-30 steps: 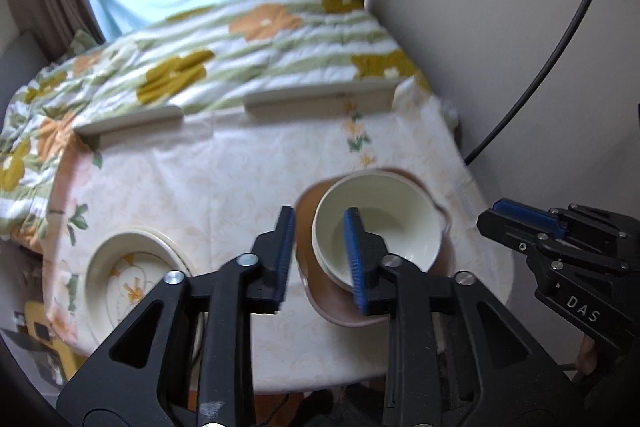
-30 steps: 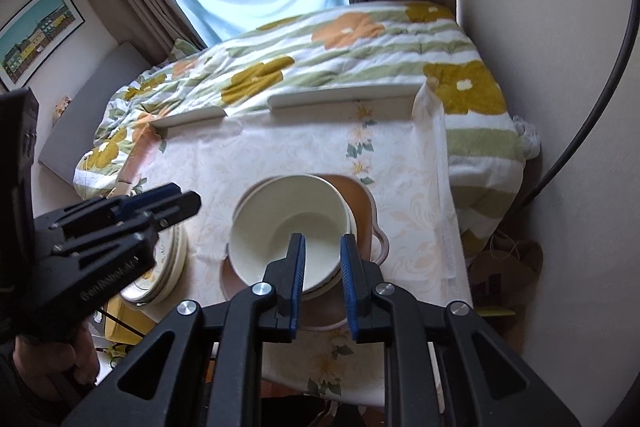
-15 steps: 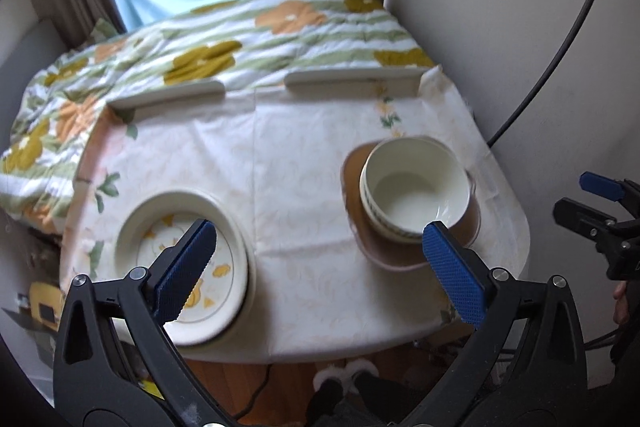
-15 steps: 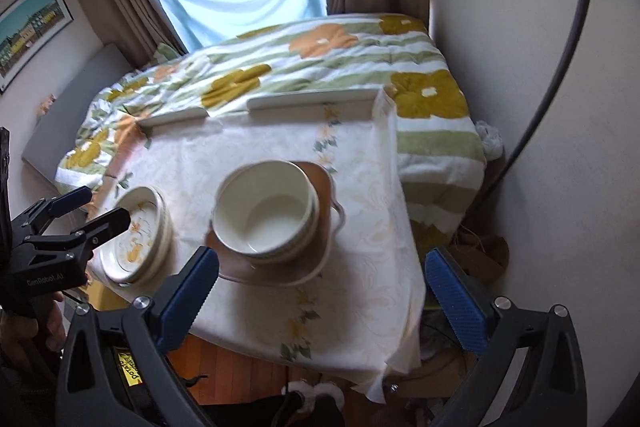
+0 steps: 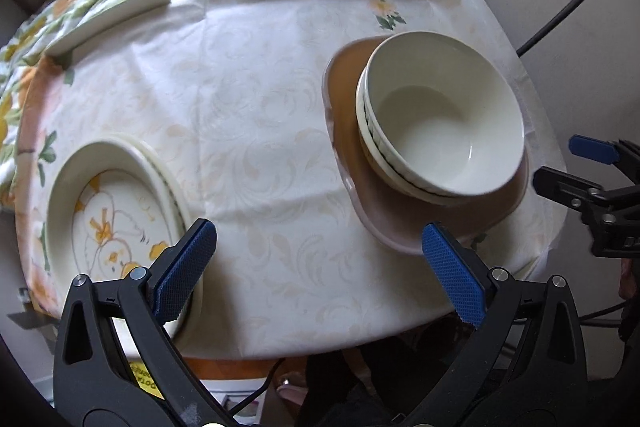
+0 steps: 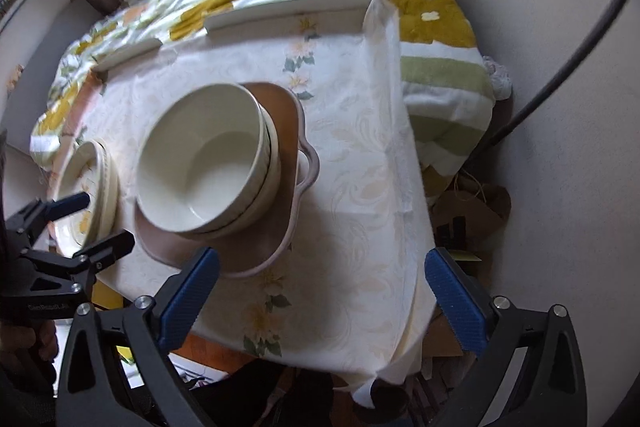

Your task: Organize plates and bowls

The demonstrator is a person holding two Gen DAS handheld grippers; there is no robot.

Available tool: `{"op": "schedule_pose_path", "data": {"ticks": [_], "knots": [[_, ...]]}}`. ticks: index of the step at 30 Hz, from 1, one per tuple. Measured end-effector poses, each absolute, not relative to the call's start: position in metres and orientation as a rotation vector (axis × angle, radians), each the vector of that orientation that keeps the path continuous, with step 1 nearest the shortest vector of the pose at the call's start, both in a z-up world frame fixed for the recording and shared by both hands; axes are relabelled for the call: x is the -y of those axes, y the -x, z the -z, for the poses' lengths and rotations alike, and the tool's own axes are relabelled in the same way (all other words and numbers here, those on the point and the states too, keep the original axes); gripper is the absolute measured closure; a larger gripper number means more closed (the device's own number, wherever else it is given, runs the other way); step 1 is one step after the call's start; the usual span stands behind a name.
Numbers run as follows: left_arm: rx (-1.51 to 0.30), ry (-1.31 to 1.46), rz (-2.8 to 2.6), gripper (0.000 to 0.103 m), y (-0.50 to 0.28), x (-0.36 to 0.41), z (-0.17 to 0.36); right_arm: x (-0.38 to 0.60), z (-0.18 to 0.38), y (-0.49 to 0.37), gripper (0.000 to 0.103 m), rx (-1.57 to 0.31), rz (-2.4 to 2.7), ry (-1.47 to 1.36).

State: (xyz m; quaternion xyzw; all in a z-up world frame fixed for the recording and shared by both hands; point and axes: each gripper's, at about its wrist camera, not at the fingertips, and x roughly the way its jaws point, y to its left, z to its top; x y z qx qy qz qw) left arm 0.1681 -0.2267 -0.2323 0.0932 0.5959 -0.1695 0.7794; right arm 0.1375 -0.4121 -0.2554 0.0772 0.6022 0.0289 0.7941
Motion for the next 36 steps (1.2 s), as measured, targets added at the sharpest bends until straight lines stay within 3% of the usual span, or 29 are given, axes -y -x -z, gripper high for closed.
{"op": "schedule_pose_path", "data": {"ticks": [3,7,14,18,21,23,36], "knots": [[-1.325,-0.224,0.383,0.003,-0.177,0.234,0.242,0.407,0.273,-0.15,0.025,-1.369,-0.057,-0.201],[-1.376,-0.247,0.389,0.02,-0.185,0.242,0.257,0.399,0.289,-0.161,0.045,-1.417,-0.103,-0.178],[-1.415,-0.264,0.408,0.04,-0.192,0.255,0.285,0.393,0.305,-0.172,0.069,-1.403,-0.172,-0.147],[-1.385,-0.242,0.444,0.071,-0.19,0.26,0.288,0.391,0.309,-0.169,0.076,-1.36,-0.215,-0.152],[-1.347,-0.26,0.483,0.087,-0.186,0.269,0.289,0.393,0.308,-0.166,0.076,-1.315,-0.241,-0.164],[-1.313,-0.294,0.488,0.088,-0.182,0.276,0.289,0.392,0.307,-0.163,0.08,-1.289,-0.27,-0.155],[-1.223,-0.291,0.45,0.089,-0.174,0.274,0.272,0.389,0.285,-0.154,0.08,-1.205,-0.275,-0.08]]}}
